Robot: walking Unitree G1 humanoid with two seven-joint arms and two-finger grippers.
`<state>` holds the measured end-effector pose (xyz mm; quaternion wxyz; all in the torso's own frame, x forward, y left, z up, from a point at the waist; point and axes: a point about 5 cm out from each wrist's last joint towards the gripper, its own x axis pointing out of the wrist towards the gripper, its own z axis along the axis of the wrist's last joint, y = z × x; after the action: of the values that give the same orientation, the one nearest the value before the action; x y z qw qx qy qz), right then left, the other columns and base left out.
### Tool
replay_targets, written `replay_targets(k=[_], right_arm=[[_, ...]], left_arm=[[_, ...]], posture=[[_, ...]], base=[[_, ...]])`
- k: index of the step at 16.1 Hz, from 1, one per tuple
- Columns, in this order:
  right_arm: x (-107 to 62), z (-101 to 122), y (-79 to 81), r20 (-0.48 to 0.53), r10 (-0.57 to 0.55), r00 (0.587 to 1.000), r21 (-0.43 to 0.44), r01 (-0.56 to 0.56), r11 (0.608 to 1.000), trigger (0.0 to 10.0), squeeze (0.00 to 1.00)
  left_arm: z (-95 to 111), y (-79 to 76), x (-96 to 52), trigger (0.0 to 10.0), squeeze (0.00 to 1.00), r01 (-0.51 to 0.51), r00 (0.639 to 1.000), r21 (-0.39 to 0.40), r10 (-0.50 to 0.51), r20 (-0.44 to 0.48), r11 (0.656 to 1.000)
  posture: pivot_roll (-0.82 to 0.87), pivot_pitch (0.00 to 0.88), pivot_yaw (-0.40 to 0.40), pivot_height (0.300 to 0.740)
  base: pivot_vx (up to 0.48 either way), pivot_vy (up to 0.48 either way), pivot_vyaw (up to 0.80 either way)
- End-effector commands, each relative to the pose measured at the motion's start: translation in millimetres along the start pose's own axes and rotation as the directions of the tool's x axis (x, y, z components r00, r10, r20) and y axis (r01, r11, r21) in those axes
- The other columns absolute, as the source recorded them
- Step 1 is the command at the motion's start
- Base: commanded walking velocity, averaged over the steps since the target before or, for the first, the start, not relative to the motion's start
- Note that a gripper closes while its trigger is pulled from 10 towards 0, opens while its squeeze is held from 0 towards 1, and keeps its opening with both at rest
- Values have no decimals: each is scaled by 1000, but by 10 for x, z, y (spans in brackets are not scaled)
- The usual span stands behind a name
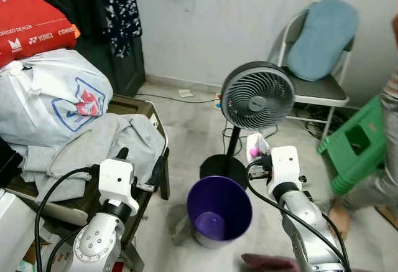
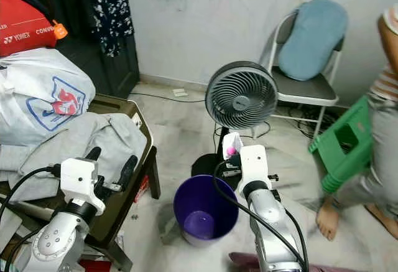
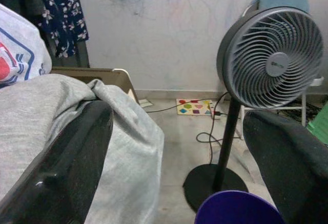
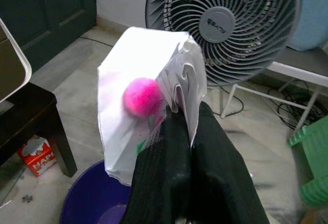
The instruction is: Clean up the room
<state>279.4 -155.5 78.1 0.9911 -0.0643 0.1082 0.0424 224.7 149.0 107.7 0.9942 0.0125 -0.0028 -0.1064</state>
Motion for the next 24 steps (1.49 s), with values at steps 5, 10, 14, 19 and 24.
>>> replay_targets(k=[5, 10, 14, 19, 24], right_arm=[[32, 28, -3, 5, 10, 1000, 7, -10, 1000, 10000, 0], [41, 16, -1, -1, 16, 1000, 21, -16, 1000, 10000, 0], [44, 13, 0, -2, 18, 1000, 25, -18, 1000, 10000, 0], [64, 33, 21, 5, 27, 1000, 21, -27, 999, 10000, 0], [127, 71, 70, 8, 27, 1000, 30, -28, 999, 10000, 0]], left_arm=[[0, -25, 32, 10000, 0, 20, 1000, -12, -20, -2, 1000], [-10, -29, 37, 10000, 0, 22, 1000, -14, -22, -6, 1000], [-12, -31, 42, 10000, 0, 24, 1000, -14, -24, -6, 1000], [-28, -25, 41, 10000, 0, 11, 1000, -13, -11, -11, 1000], [-14, -13, 29, 10000, 0, 31, 1000, 10, -31, -2, 999]], posture=[[24, 0, -62, 740], [23, 0, -60, 740], [24, 0, -61, 740], [30, 0, -61, 740], [37, 0, -60, 740]], base=[[332, 0, 0], [327, 0, -106], [314, 0, -477], [236, 0, 0], [0, 0, 0]])
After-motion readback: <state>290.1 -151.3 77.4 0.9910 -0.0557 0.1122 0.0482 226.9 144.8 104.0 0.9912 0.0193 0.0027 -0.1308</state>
